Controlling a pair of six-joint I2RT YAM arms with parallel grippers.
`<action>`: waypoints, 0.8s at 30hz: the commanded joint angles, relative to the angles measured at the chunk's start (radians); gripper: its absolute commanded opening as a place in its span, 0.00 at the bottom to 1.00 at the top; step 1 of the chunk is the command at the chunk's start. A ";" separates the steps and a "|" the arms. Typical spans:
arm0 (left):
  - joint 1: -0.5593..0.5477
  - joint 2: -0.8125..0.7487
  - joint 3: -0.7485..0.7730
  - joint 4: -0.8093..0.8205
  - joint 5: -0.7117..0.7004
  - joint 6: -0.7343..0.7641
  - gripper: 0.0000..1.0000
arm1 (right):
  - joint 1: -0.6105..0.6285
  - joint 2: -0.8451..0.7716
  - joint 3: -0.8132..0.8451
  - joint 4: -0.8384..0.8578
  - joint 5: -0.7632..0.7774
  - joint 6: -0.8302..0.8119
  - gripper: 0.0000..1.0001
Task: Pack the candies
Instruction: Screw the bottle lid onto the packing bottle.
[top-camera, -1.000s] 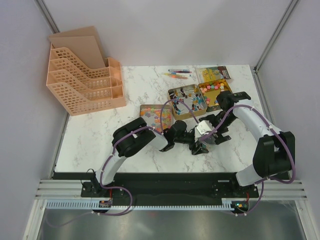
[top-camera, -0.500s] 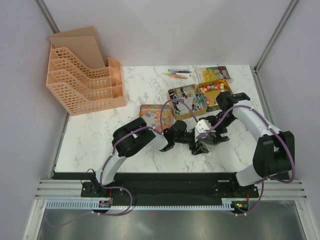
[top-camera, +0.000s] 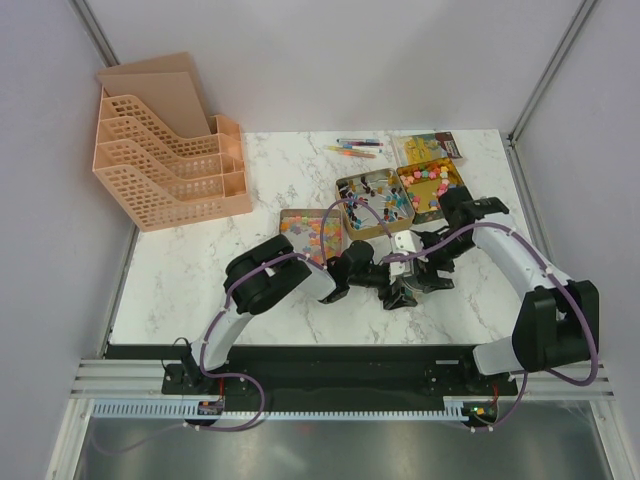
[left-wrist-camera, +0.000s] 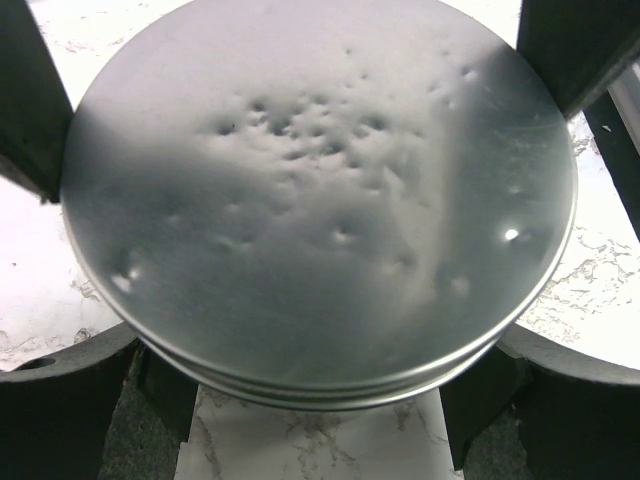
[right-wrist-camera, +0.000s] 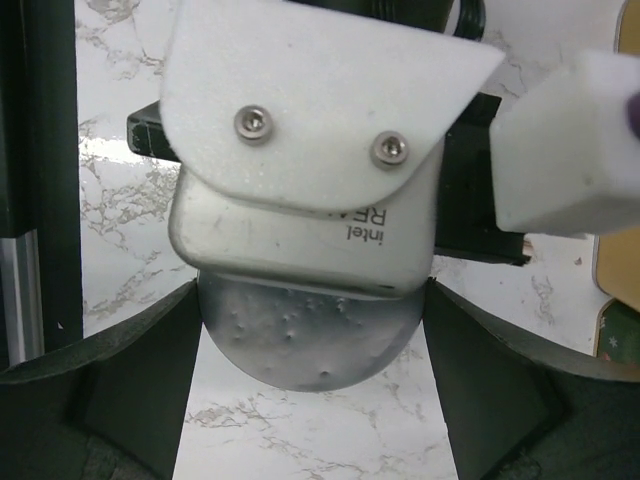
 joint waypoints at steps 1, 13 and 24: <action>-0.006 0.058 -0.040 -0.241 -0.130 -0.005 0.02 | 0.012 0.024 -0.110 -0.162 -0.019 0.237 0.60; -0.021 0.044 -0.070 -0.218 -0.194 0.001 0.02 | -0.014 0.015 -0.120 -0.056 -0.071 0.489 0.59; -0.021 0.034 -0.089 -0.218 -0.205 0.016 0.02 | -0.018 0.074 -0.046 -0.051 -0.121 0.520 0.64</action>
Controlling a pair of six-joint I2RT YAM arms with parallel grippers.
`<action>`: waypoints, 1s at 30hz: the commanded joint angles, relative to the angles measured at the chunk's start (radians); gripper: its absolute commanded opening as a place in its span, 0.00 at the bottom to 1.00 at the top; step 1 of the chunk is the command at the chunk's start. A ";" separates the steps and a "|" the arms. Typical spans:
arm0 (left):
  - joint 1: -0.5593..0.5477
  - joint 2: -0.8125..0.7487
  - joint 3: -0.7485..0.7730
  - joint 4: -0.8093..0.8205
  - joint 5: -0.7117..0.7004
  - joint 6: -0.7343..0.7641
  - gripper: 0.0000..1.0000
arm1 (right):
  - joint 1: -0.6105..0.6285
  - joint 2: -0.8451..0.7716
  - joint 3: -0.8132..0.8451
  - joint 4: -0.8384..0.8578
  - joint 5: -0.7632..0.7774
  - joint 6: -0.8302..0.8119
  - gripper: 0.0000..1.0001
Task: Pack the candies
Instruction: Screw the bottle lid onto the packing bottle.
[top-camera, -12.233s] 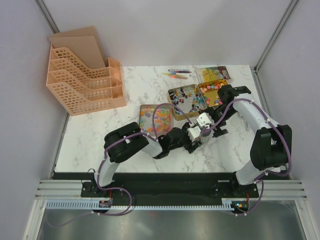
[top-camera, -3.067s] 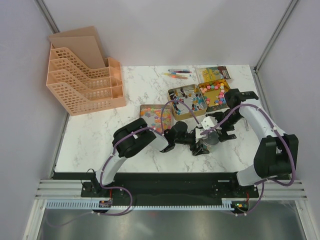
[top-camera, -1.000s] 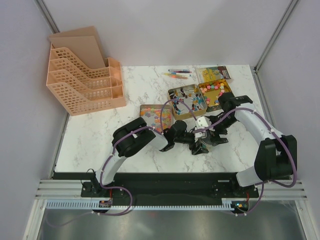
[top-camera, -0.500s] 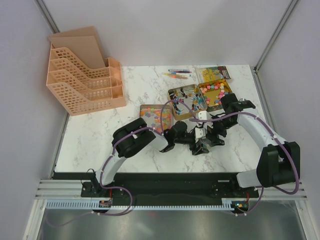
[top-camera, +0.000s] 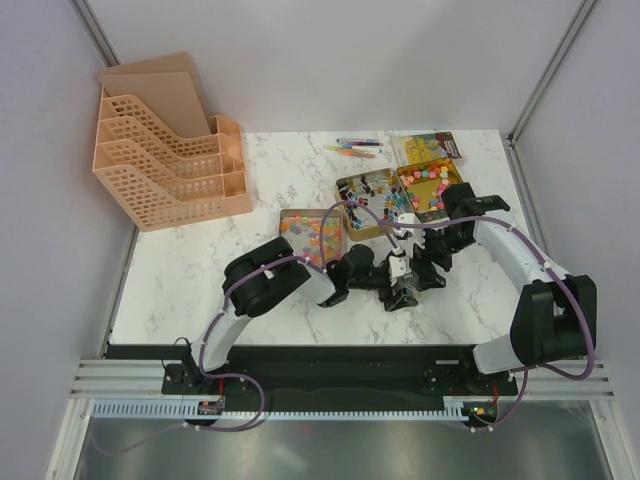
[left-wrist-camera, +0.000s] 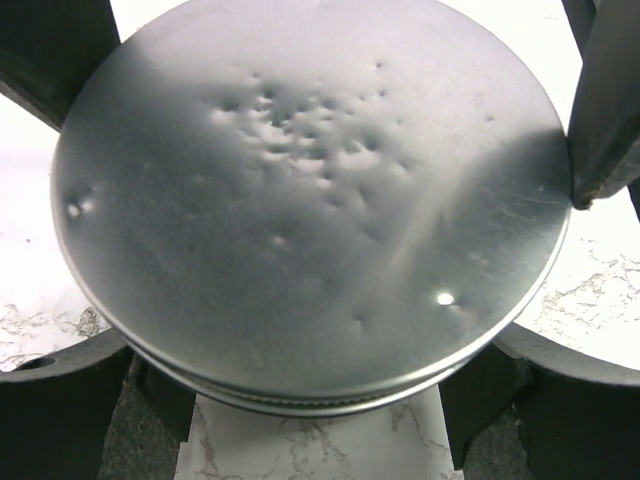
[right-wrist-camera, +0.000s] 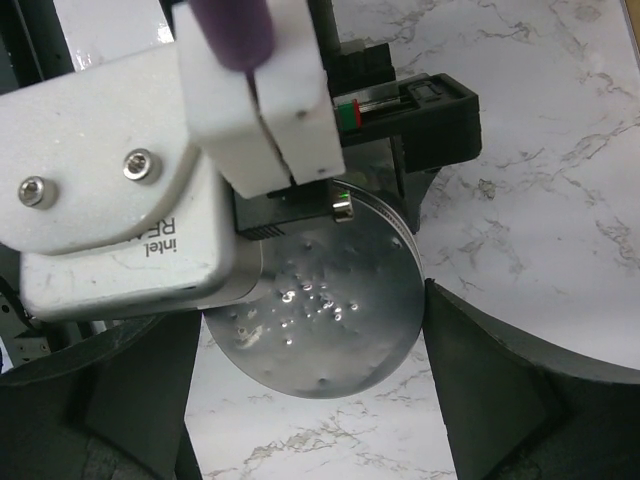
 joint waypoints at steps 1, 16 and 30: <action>-0.001 0.055 -0.057 -0.229 -0.118 0.032 0.02 | 0.004 0.051 -0.041 -0.169 -0.099 0.048 0.71; 0.019 0.061 -0.049 -0.253 -0.073 0.039 0.02 | -0.154 0.082 0.119 -0.367 0.099 -0.334 0.98; 0.034 0.065 -0.039 -0.273 -0.035 0.037 0.02 | -0.165 0.119 0.231 -0.368 0.003 -0.673 0.98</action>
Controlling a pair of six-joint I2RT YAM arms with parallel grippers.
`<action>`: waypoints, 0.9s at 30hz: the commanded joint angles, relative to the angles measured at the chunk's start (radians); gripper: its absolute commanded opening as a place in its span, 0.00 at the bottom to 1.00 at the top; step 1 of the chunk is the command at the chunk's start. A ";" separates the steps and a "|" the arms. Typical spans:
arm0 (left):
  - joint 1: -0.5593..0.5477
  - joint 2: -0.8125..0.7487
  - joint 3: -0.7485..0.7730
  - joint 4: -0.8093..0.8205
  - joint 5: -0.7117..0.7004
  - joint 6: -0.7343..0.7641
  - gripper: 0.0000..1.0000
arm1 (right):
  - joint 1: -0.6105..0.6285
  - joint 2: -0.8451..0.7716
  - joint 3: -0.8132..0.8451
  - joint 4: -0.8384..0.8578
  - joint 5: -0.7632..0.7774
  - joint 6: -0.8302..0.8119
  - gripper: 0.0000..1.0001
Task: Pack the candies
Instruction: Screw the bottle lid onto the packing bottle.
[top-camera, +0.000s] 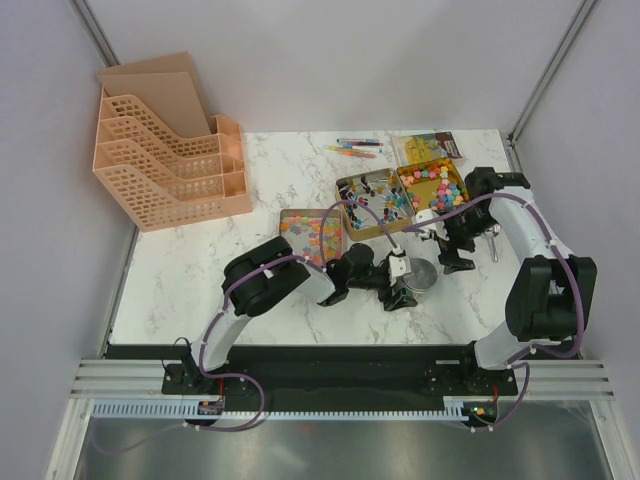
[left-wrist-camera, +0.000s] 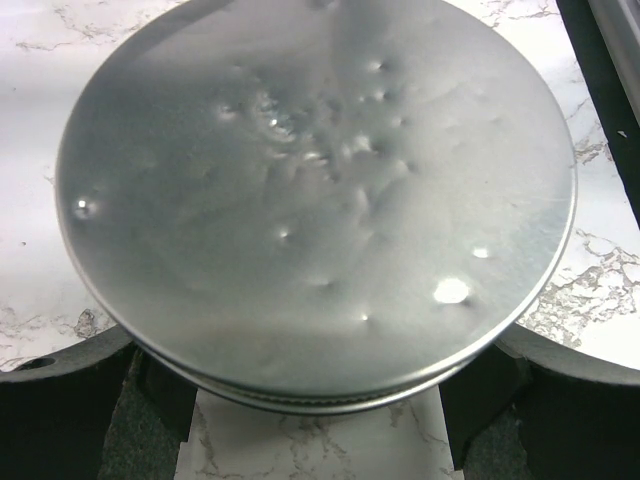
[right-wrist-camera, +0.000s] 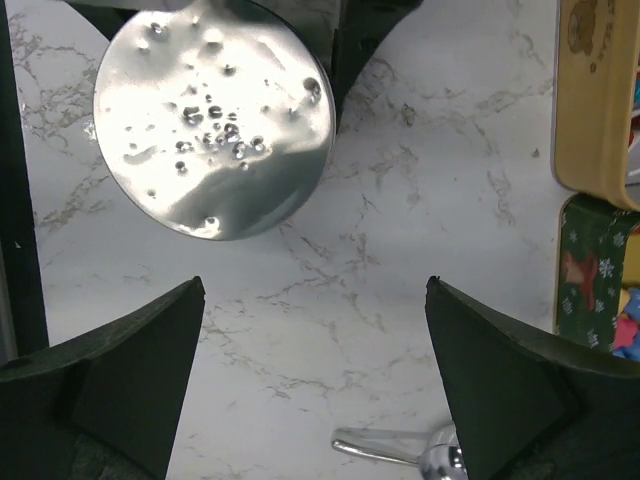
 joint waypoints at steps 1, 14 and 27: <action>0.028 0.068 -0.039 -0.263 -0.049 0.027 0.02 | 0.076 -0.012 0.014 -0.142 -0.058 -0.132 0.98; 0.033 0.070 -0.039 -0.272 -0.051 0.024 0.02 | 0.251 -0.033 -0.050 -0.144 -0.001 -0.101 0.98; 0.034 0.067 -0.042 -0.278 -0.057 0.019 0.02 | 0.237 0.001 -0.115 -0.142 0.109 -0.040 0.98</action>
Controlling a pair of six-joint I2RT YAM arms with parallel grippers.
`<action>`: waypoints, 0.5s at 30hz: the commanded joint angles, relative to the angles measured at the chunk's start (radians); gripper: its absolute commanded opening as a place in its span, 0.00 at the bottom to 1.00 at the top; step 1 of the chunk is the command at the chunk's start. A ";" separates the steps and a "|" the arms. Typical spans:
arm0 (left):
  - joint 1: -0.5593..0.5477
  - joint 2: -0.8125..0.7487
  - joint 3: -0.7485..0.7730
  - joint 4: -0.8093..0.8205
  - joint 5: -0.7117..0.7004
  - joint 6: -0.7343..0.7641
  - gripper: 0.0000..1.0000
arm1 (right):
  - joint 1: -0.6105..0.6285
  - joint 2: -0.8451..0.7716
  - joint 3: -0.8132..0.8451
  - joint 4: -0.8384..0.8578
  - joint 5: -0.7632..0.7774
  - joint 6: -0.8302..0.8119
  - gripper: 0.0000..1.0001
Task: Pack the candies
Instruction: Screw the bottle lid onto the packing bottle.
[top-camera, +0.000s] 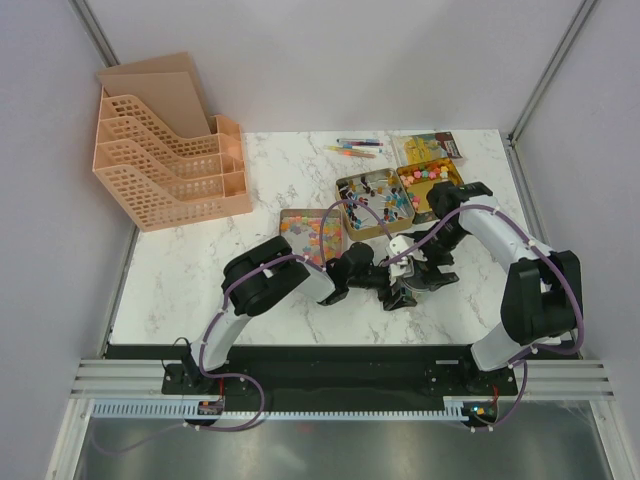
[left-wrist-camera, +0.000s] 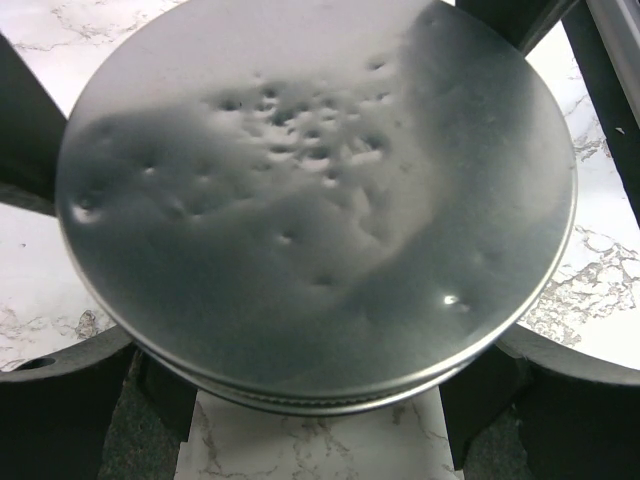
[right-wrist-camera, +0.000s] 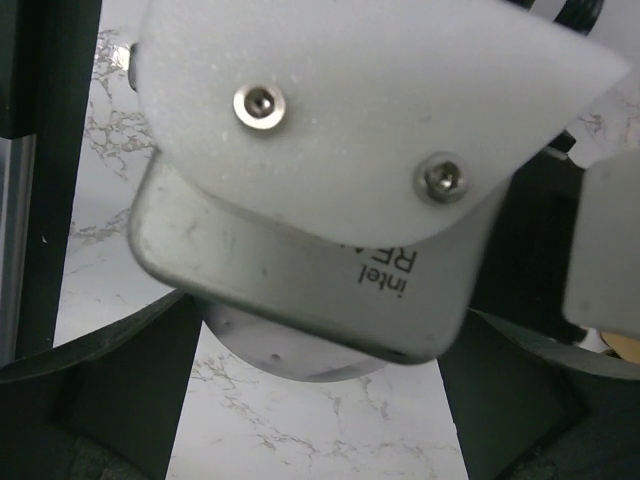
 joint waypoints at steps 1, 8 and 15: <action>0.028 0.065 -0.046 -0.269 -0.071 0.012 0.02 | -0.006 -0.004 -0.034 -0.146 0.041 0.001 0.98; 0.028 0.065 -0.046 -0.269 -0.077 0.001 0.02 | -0.048 -0.044 -0.048 -0.144 0.074 0.006 0.98; 0.031 0.074 -0.034 -0.284 -0.087 -0.008 0.02 | -0.104 -0.104 -0.085 -0.144 0.094 0.011 0.98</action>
